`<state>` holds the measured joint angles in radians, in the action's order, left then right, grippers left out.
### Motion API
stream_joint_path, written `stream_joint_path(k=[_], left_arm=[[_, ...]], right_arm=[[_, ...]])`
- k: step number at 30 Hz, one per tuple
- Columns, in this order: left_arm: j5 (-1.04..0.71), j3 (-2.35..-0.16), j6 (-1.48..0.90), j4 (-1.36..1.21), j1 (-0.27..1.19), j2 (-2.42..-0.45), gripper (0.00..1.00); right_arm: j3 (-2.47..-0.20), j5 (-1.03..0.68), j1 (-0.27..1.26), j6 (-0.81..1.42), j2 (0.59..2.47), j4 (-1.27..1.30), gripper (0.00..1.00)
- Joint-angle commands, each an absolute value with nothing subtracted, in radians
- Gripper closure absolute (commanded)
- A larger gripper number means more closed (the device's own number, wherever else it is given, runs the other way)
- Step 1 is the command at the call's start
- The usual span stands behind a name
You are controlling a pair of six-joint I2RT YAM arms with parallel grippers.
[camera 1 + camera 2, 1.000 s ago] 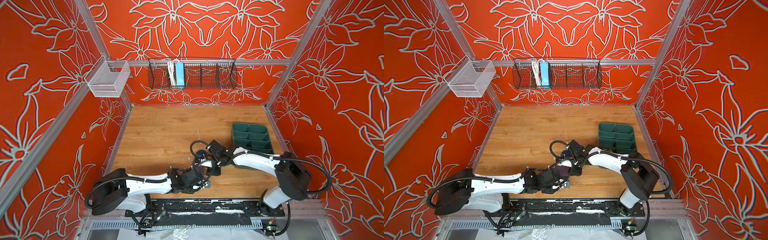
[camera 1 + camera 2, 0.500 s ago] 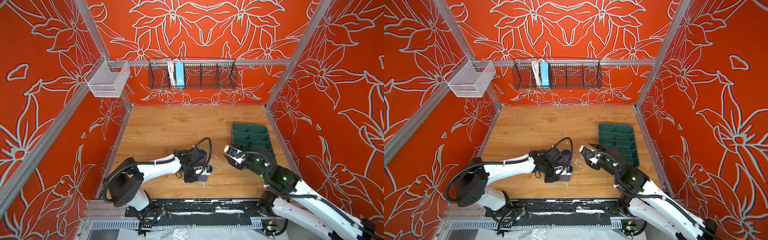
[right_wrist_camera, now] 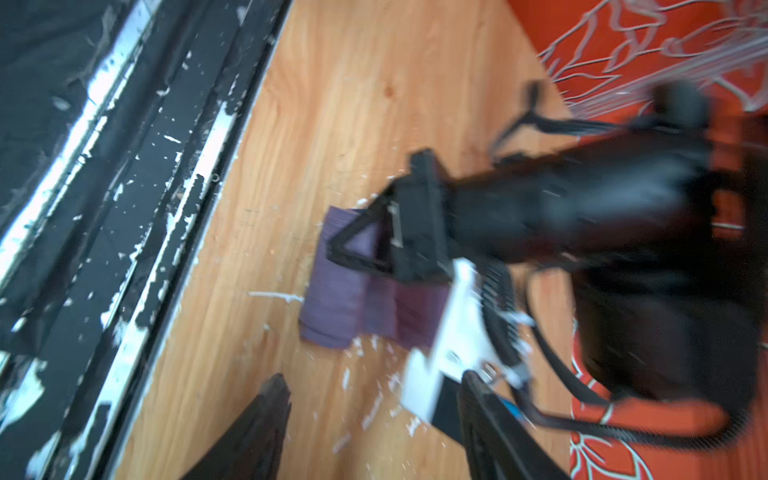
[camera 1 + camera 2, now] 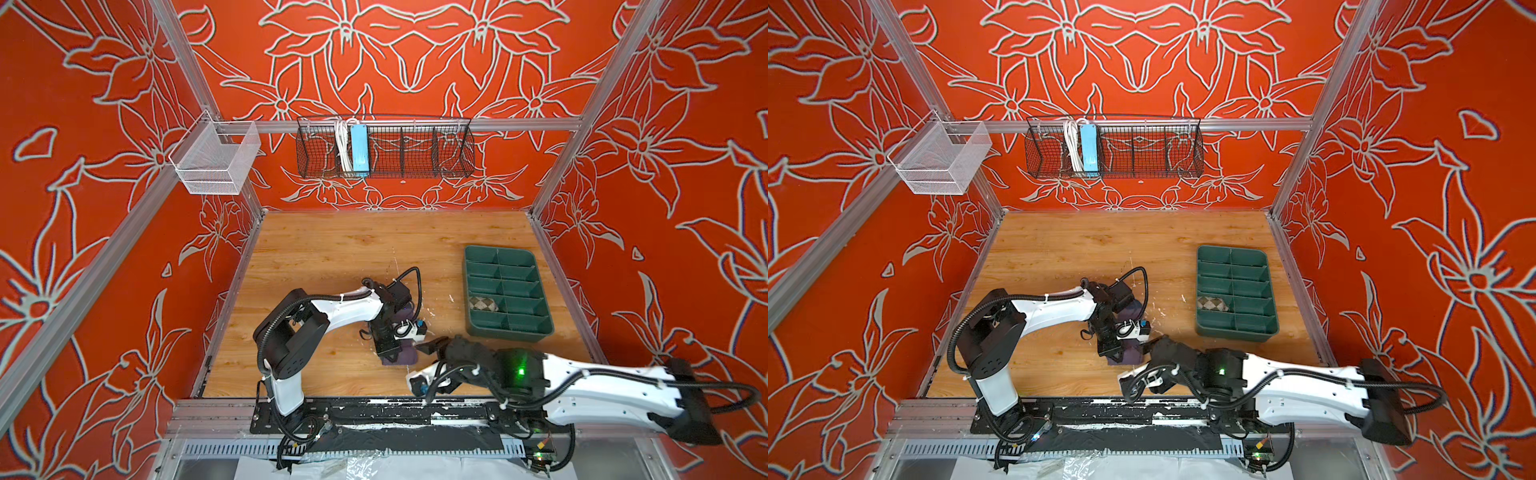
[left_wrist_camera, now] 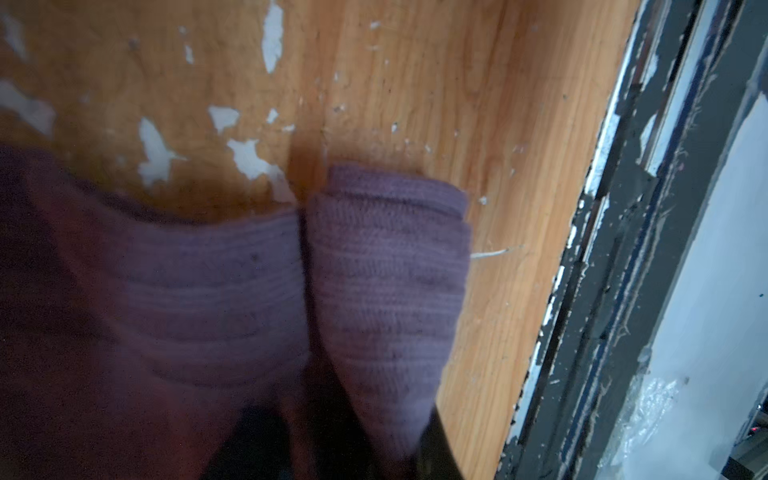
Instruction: Roll the socks
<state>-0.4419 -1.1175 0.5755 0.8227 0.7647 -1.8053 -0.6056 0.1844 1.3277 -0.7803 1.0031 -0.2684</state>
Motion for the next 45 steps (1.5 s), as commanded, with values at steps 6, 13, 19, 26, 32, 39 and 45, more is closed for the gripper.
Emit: stream_joint_path(k=[6,13,19,26,32,39,45], left_arm=[[-0.471,-1.122,0.571,0.883,0.755,-1.837,0.98],[-0.466,-1.124,0.566,0.876,0.754,-1.832,0.94],[-0.465,-1.109,0.566,0.852,0.753,-1.796,0.88],[-0.325,-1.046,0.526,0.755,0.753,-1.653,0.57],[-0.205,-0.955,0.518,0.653,0.753,-1.398,0.4],[0.071,-0.78,0.515,0.448,0.753,-0.912,0.3],[0.163,-0.663,0.541,0.382,0.753,-0.496,0.01]], right_arm=[[-0.546,0.409,1.339,-0.654,1.314,0.089,0.27],[-0.593,0.41,1.306,-0.618,1.489,0.124,0.37],[-0.612,0.361,1.305,-0.589,1.551,0.1,0.79],[-0.632,0.259,1.279,-0.576,1.515,-0.038,1.0],[-0.691,0.138,1.206,-0.547,1.469,-0.232,1.0],[-0.749,-0.066,1.147,-0.558,1.463,-0.375,1.0],[-0.894,-0.265,1.082,-0.575,1.57,-0.606,1.0]])
